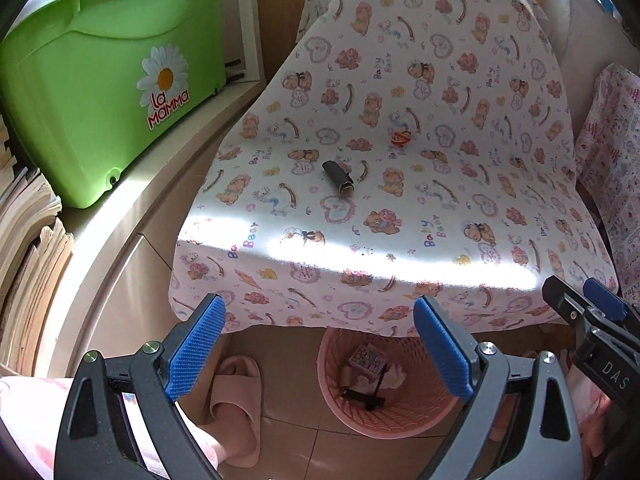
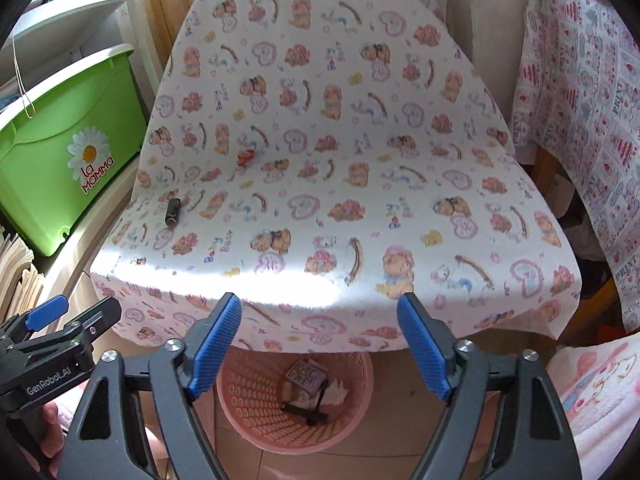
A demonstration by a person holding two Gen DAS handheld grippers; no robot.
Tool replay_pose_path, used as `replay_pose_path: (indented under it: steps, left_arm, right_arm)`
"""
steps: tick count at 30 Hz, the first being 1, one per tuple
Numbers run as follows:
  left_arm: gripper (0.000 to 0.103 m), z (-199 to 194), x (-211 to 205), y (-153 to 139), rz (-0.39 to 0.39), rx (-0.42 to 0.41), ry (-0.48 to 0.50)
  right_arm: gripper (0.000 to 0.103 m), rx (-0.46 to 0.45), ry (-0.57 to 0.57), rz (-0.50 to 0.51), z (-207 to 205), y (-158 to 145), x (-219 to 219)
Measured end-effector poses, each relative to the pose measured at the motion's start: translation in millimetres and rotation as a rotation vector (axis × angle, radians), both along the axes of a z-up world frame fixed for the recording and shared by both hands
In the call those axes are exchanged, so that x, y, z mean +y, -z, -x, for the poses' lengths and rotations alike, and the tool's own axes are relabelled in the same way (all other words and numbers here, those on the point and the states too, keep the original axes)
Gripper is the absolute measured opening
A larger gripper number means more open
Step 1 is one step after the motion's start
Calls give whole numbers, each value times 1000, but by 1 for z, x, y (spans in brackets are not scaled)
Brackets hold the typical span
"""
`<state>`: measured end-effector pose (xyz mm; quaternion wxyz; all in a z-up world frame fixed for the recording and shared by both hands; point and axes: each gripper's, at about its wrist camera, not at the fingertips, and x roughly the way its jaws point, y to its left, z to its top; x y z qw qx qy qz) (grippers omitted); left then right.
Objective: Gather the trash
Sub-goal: 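Raise both tools back up toward the remaining items on the seat, then reach the left tool to the black cylinder and close on it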
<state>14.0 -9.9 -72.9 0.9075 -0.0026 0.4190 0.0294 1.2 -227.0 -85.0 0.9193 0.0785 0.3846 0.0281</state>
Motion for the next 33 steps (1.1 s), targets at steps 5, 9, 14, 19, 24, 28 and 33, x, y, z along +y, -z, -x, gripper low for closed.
replay_pose_path:
  steps: [5,9,14,19,24,28,33]
  left_arm:
    - [101,-11,4,-22,-3,-38,4]
    - [102,-25,3,-34,-21,-58,34]
    - [102,-58,12,-35,26,-20,20]
    - [102,-91,18,-34,34,-12,43]
    - [98,-106,24,-5,137,20,92]
    - [84,-116,25,11,213,17,95]
    - [67,-126,17,27,163,6,105]
  right_arm:
    - [88,-30,14,-8,1,-6,-3]
    - [90,-52,14,12,2,-9,-4]
    - [92,-37,-35,30,-1,-5,3]
    - [92,-61,-39,54,0,-8,4]
    - [92,-50,-11,59,-6,-1,-2]
    - [92,-12,4,25,-13,9,-4]
    - [92,-5,5,34,-16,14,-1]
